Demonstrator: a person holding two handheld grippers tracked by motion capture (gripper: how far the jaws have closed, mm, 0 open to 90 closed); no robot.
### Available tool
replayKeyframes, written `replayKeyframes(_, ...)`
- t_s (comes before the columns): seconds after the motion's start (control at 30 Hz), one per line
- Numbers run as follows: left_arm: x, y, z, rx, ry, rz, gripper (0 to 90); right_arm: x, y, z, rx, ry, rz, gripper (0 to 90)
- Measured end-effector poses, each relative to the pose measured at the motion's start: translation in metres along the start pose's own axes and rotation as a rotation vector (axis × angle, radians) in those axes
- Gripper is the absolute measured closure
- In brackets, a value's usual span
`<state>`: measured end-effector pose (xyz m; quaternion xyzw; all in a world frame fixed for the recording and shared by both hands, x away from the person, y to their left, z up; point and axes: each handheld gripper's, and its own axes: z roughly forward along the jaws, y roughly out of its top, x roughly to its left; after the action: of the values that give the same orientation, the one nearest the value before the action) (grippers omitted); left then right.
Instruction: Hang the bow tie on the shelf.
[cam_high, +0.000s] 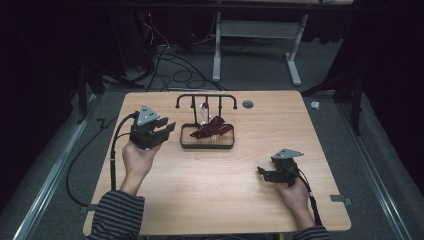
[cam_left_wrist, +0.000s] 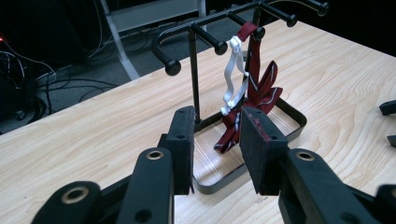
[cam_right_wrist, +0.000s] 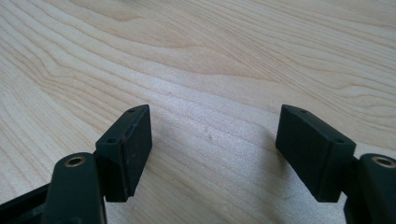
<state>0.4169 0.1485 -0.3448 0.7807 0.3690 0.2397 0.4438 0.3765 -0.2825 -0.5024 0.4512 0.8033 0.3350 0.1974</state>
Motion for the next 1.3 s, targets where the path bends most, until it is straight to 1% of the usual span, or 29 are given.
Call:
replayKeyframes(0.4, 0.002, -0.010, -0.010, -0.009, 0.002, -0.016, 64.5, 0.000, 0.000, 0.000, 0.000, 0.000, 0.000, 28.3)
replayKeyframes(0.7, 0.003, -0.019, -0.014, -0.013, -0.003, -0.037, 64.0, 0.000, 0.000, 0.000, 0.000, 0.000, 0.000, 28.3)
replayKeyframes(0.73, 0.002, -0.022, -0.015, -0.019, -0.005, -0.046, 64.0, 0.000, 0.000, 0.000, 0.000, -0.001, 0.000, 28.3)
replayKeyframes(0.93, 0.003, -0.028, -0.021, -0.021, -0.003, -0.057, 63.8, 0.000, 0.000, 0.000, 0.000, -0.001, 0.000, 28.3)
replayKeyframes(1.3, 0.004, -0.038, -0.025, -0.029, -0.007, -0.082, 63.6, 0.000, 0.000, 0.000, 0.000, 0.000, 0.000, 28.3)
